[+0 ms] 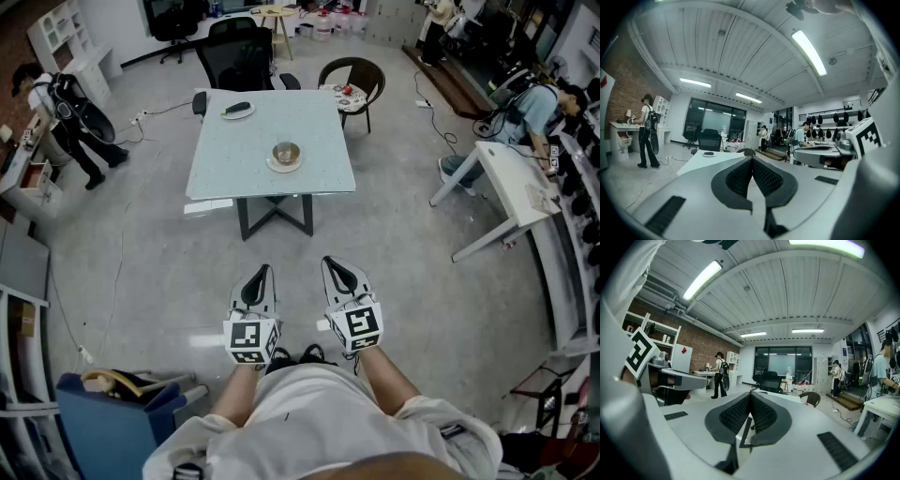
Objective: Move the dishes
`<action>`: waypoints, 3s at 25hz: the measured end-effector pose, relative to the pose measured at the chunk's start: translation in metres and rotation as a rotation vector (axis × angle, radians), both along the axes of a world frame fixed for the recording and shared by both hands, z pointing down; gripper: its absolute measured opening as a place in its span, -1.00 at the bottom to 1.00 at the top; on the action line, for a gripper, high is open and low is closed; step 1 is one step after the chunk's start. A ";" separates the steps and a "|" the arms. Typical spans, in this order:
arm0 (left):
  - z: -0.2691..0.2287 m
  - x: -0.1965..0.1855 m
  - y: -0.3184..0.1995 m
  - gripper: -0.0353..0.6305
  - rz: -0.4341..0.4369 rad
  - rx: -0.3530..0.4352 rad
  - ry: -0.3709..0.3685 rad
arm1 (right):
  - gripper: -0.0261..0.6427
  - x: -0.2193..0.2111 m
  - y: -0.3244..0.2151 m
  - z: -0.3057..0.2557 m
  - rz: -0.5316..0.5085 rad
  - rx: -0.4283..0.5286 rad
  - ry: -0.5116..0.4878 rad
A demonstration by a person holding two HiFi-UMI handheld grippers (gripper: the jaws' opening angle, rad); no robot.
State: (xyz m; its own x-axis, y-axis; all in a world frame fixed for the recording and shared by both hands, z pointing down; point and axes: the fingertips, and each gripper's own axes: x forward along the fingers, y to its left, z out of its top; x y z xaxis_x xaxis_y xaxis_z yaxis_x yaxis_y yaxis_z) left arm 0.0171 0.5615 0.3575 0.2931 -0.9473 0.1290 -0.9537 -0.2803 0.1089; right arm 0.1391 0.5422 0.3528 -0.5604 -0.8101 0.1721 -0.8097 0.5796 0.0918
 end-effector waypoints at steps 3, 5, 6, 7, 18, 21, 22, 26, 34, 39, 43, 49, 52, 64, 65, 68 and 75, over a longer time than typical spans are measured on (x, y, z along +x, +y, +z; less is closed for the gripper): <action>0.005 -0.003 -0.001 -0.83 0.011 -0.007 0.000 | -0.93 -0.002 0.001 0.004 0.007 -0.002 0.001; 0.008 -0.004 -0.003 -0.83 0.020 -0.014 0.003 | -0.93 -0.002 0.001 0.008 0.015 -0.009 0.008; 0.011 -0.005 -0.004 -0.83 0.026 -0.018 0.005 | -0.93 -0.002 0.001 0.010 0.020 -0.013 0.012; 0.013 -0.006 -0.005 -0.83 0.033 -0.023 0.007 | -0.93 -0.002 0.001 0.012 0.026 -0.017 0.014; 0.049 -0.038 -0.035 -0.83 0.073 -0.087 0.018 | -0.75 -0.021 -0.029 0.051 0.062 -0.091 0.026; 0.057 -0.045 -0.057 -0.83 0.068 -0.096 0.020 | -0.71 -0.026 -0.056 0.058 0.054 -0.096 0.034; 0.060 -0.047 -0.067 -0.83 0.065 -0.100 0.020 | -0.70 -0.028 -0.067 0.061 0.048 -0.096 0.033; 0.070 -0.047 -0.115 -0.83 0.050 -0.107 0.009 | -0.67 -0.031 -0.122 0.070 0.015 -0.097 0.024; 0.076 -0.055 -0.228 -0.83 0.004 -0.163 -0.011 | -0.60 -0.039 -0.242 0.074 -0.069 -0.126 0.031; 0.089 -0.047 -0.291 -0.83 -0.027 -0.209 -0.033 | -0.58 -0.035 -0.308 0.084 -0.120 -0.151 0.040; 0.101 -0.047 -0.327 -0.83 -0.053 -0.246 -0.020 | -0.56 -0.034 -0.347 0.097 -0.149 -0.177 0.059; 0.124 -0.064 -0.370 -0.83 -0.073 -0.296 -0.029 | -0.49 -0.045 -0.388 0.125 -0.166 -0.222 0.092; 0.133 -0.077 -0.394 -0.83 -0.073 -0.310 -0.034 | -0.42 -0.053 -0.410 0.138 -0.161 -0.250 0.110; 0.175 -0.133 -0.516 -0.83 0.059 -0.379 -0.083 | -0.21 -0.108 -0.498 0.196 -0.124 -0.364 0.166; 0.182 -0.137 -0.526 -0.83 0.079 -0.394 -0.082 | -0.20 -0.112 -0.504 0.201 -0.116 -0.373 0.177; 0.201 -0.142 -0.549 -0.83 0.143 -0.431 -0.085 | -0.17 -0.122 -0.521 0.215 -0.088 -0.398 0.203; 0.239 -0.144 -0.574 -0.83 0.229 -0.511 -0.090 | -0.07 -0.131 -0.550 0.238 -0.052 -0.413 0.237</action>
